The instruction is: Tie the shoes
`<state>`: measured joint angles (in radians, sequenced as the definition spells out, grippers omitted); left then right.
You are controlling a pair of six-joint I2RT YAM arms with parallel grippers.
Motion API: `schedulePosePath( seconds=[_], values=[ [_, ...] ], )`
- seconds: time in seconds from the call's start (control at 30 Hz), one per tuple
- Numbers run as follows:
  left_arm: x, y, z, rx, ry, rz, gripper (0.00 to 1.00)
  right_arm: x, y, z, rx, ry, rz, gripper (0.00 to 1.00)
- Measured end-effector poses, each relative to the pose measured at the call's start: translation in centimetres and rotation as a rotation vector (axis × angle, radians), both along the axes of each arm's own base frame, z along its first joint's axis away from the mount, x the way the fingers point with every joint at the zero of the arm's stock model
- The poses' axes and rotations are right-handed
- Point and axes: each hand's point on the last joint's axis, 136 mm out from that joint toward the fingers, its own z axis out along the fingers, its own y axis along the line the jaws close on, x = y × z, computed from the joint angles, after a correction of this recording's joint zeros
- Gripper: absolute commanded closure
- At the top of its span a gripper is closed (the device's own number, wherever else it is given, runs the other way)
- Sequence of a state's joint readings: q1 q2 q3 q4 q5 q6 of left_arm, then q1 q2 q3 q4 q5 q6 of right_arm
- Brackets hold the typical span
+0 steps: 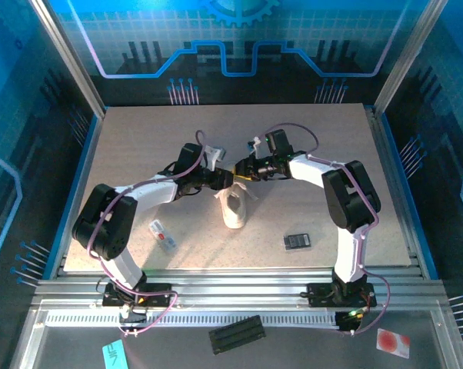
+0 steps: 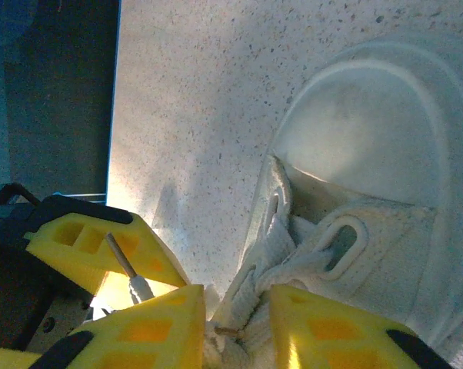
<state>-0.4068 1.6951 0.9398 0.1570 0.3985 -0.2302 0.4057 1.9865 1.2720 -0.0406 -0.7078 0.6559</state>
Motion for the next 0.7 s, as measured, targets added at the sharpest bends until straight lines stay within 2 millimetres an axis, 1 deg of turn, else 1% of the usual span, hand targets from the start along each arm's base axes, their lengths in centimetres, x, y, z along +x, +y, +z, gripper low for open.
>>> schedulePosePath(
  seconds=[0.13, 0.4, 0.57, 0.6, 0.63, 0.7],
  values=[
    [0.0, 0.0, -0.3, -0.002, 0.01, 0.004, 0.71, 0.0, 0.1, 0.1, 0.008, -0.001, 0.004, 0.71],
    [-0.6, 0.2, -1.3, 0.006, 0.028, 0.004, 0.73, -0.4, 0.0, -0.4, 0.004, 0.013, 0.002, 0.73],
    [-0.7, 0.1, -1.3, 0.006, 0.027, 0.001, 0.78, -0.6, 0.2, -0.4, 0.004, 0.013, 0.009, 0.73],
    [-0.7, 0.1, -1.4, 0.006, 0.027, 0.0, 0.79, -0.7, 0.3, -0.4, 0.004, 0.013, 0.012, 0.74],
    [-0.7, 0.1, -1.4, 0.005, 0.026, 0.0, 0.8, -0.8, 0.5, -0.4, 0.004, 0.013, 0.015, 0.77],
    [-0.7, 0.1, -1.3, 0.004, 0.023, 0.0, 0.83, -1.0, 0.7, -0.4, 0.003, 0.01, 0.023, 0.88]
  ],
)
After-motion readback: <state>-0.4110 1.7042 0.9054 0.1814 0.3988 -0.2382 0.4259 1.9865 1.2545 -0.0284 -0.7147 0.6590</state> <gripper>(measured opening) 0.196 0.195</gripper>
